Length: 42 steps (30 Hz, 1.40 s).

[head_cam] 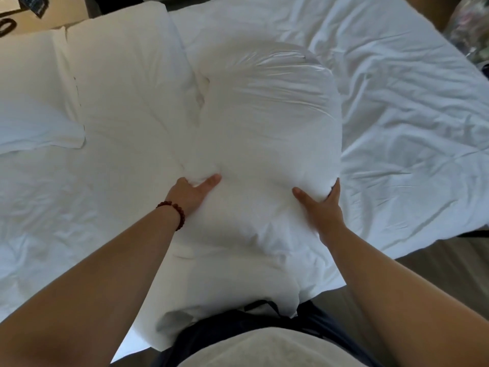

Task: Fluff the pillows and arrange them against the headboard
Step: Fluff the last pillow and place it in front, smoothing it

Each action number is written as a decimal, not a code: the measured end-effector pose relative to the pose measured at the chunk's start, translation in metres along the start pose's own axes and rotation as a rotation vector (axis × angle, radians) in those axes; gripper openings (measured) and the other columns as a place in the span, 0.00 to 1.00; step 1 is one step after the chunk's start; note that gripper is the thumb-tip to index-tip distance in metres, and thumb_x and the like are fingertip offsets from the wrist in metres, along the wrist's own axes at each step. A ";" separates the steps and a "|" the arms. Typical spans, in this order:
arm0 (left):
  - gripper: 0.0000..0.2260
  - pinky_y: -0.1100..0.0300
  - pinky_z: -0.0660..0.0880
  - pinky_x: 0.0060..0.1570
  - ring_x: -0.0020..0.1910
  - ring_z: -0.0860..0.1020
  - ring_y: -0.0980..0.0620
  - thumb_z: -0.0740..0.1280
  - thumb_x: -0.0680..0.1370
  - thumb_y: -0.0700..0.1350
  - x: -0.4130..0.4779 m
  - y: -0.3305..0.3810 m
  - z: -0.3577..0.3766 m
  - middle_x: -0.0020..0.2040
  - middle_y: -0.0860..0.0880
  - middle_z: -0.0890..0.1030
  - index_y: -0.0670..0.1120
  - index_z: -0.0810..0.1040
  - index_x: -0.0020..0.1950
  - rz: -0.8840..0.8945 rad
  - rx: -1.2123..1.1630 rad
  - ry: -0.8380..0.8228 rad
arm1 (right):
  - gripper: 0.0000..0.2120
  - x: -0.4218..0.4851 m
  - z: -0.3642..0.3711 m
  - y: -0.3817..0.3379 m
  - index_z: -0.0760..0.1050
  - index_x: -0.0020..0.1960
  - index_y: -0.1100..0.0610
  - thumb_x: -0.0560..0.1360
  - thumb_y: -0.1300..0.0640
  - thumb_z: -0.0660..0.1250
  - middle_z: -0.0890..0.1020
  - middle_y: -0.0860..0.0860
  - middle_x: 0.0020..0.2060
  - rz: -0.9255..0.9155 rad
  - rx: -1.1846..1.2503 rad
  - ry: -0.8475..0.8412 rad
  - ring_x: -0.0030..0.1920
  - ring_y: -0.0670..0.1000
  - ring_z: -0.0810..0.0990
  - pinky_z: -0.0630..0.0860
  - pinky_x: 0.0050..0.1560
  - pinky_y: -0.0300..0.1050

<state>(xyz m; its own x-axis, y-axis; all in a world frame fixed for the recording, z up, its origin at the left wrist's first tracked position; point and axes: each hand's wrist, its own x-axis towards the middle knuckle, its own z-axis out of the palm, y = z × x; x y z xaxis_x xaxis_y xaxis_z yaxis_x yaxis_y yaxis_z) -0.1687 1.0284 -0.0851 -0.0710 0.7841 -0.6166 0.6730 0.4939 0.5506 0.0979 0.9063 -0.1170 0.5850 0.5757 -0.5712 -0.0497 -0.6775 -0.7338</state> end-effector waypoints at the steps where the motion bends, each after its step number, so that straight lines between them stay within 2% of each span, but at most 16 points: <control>1: 0.49 0.52 0.69 0.63 0.65 0.74 0.44 0.66 0.61 0.77 -0.002 0.000 0.002 0.65 0.47 0.75 0.43 0.69 0.70 0.005 -0.045 0.015 | 0.62 0.000 -0.001 -0.005 0.47 0.75 0.35 0.50 0.27 0.77 0.73 0.47 0.67 -0.026 0.020 0.003 0.63 0.55 0.76 0.74 0.64 0.58; 3: 0.47 0.53 0.72 0.59 0.59 0.77 0.46 0.68 0.58 0.77 -0.009 0.002 0.004 0.60 0.49 0.79 0.45 0.74 0.65 0.022 -0.147 0.086 | 0.57 0.000 -0.004 -0.016 0.51 0.75 0.38 0.54 0.32 0.79 0.74 0.45 0.64 -0.082 0.049 0.010 0.61 0.55 0.76 0.74 0.63 0.57; 5: 0.41 0.55 0.72 0.57 0.58 0.77 0.46 0.71 0.63 0.72 -0.020 0.004 0.005 0.59 0.48 0.80 0.44 0.74 0.65 0.046 -0.222 0.185 | 0.52 -0.001 -0.008 -0.028 0.55 0.74 0.41 0.58 0.36 0.80 0.75 0.45 0.63 -0.152 0.064 0.012 0.60 0.53 0.76 0.74 0.61 0.53; 8: 0.48 0.51 0.72 0.63 0.61 0.76 0.46 0.70 0.60 0.75 -0.044 0.006 0.000 0.63 0.47 0.78 0.43 0.72 0.68 0.073 -0.310 0.322 | 0.49 -0.009 -0.017 -0.048 0.58 0.73 0.45 0.59 0.38 0.80 0.75 0.45 0.62 -0.284 0.074 -0.009 0.60 0.51 0.76 0.73 0.59 0.48; 9: 0.46 0.52 0.73 0.61 0.60 0.77 0.47 0.71 0.60 0.74 -0.056 0.007 -0.003 0.62 0.48 0.79 0.44 0.73 0.67 0.086 -0.344 0.367 | 0.48 -0.012 -0.020 -0.054 0.59 0.72 0.46 0.60 0.39 0.80 0.76 0.44 0.62 -0.324 0.079 -0.023 0.59 0.51 0.76 0.73 0.58 0.46; 11: 0.35 0.55 0.74 0.52 0.53 0.79 0.48 0.73 0.65 0.68 -0.081 0.006 -0.006 0.55 0.49 0.81 0.45 0.76 0.61 0.108 -0.401 0.471 | 0.46 -0.023 -0.025 -0.067 0.60 0.72 0.47 0.61 0.40 0.80 0.76 0.42 0.59 -0.390 0.086 -0.071 0.57 0.48 0.76 0.72 0.56 0.42; 14: 0.28 0.56 0.73 0.48 0.50 0.78 0.48 0.73 0.67 0.64 -0.123 0.002 -0.011 0.50 0.51 0.79 0.46 0.75 0.56 0.116 -0.484 0.613 | 0.43 -0.042 -0.027 -0.085 0.62 0.71 0.49 0.63 0.43 0.80 0.75 0.38 0.53 -0.473 0.098 -0.173 0.53 0.45 0.75 0.69 0.51 0.37; 20: 0.25 0.60 0.71 0.42 0.46 0.77 0.52 0.74 0.69 0.61 -0.194 -0.003 -0.038 0.49 0.51 0.78 0.46 0.74 0.55 0.146 -0.574 0.845 | 0.44 -0.091 -0.018 -0.100 0.63 0.74 0.51 0.64 0.43 0.79 0.75 0.45 0.64 -0.562 0.154 -0.352 0.61 0.47 0.74 0.69 0.61 0.42; 24: 0.21 0.64 0.69 0.37 0.41 0.74 0.58 0.73 0.70 0.61 -0.230 -0.011 -0.067 0.44 0.54 0.77 0.46 0.74 0.51 0.190 -0.612 0.957 | 0.41 -0.131 -0.006 -0.114 0.64 0.74 0.49 0.66 0.45 0.78 0.76 0.44 0.64 -0.627 0.210 -0.402 0.63 0.47 0.75 0.70 0.67 0.46; 29: 0.17 0.66 0.67 0.39 0.39 0.72 0.59 0.72 0.72 0.60 -0.269 -0.030 -0.113 0.41 0.55 0.74 0.49 0.72 0.45 0.241 -0.692 1.130 | 0.35 -0.187 0.019 -0.152 0.68 0.71 0.48 0.68 0.44 0.77 0.78 0.42 0.60 -0.741 0.251 -0.461 0.59 0.45 0.77 0.73 0.64 0.46; 32: 0.20 0.61 0.70 0.41 0.38 0.71 0.56 0.72 0.71 0.60 -0.295 -0.054 -0.158 0.40 0.54 0.72 0.46 0.71 0.46 0.282 -0.748 1.246 | 0.28 -0.233 0.052 -0.172 0.70 0.66 0.45 0.69 0.45 0.76 0.78 0.38 0.54 -0.797 0.280 -0.523 0.54 0.38 0.76 0.73 0.54 0.36; 35: 0.17 0.61 0.70 0.38 0.37 0.72 0.57 0.73 0.71 0.59 -0.325 -0.090 -0.210 0.39 0.56 0.72 0.51 0.68 0.41 0.319 -0.745 1.319 | 0.27 -0.286 0.095 -0.179 0.69 0.64 0.44 0.70 0.45 0.76 0.76 0.35 0.52 -0.821 0.294 -0.589 0.51 0.35 0.75 0.69 0.47 0.31; 39: 0.18 0.61 0.71 0.38 0.39 0.74 0.58 0.73 0.70 0.59 -0.358 -0.141 -0.270 0.42 0.55 0.75 0.49 0.72 0.47 0.324 -0.720 1.391 | 0.29 -0.352 0.147 -0.186 0.71 0.66 0.46 0.69 0.46 0.77 0.78 0.39 0.55 -0.859 0.303 -0.651 0.54 0.41 0.77 0.71 0.52 0.36; 42: 0.19 0.62 0.69 0.35 0.38 0.74 0.58 0.73 0.70 0.60 -0.369 -0.171 -0.305 0.40 0.54 0.75 0.48 0.72 0.47 0.311 -0.712 1.429 | 0.30 -0.386 0.180 -0.190 0.71 0.66 0.46 0.67 0.44 0.77 0.78 0.41 0.58 -0.882 0.267 -0.658 0.57 0.45 0.76 0.71 0.57 0.43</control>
<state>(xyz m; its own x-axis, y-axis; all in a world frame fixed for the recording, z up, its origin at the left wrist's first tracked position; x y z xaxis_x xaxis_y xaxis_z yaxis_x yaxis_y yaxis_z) -0.4823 0.7692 0.2194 -0.8660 0.3718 0.3343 0.3618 0.0044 0.9322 -0.2642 0.8954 0.1763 -0.0341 0.9866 0.1598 -0.0477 0.1581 -0.9863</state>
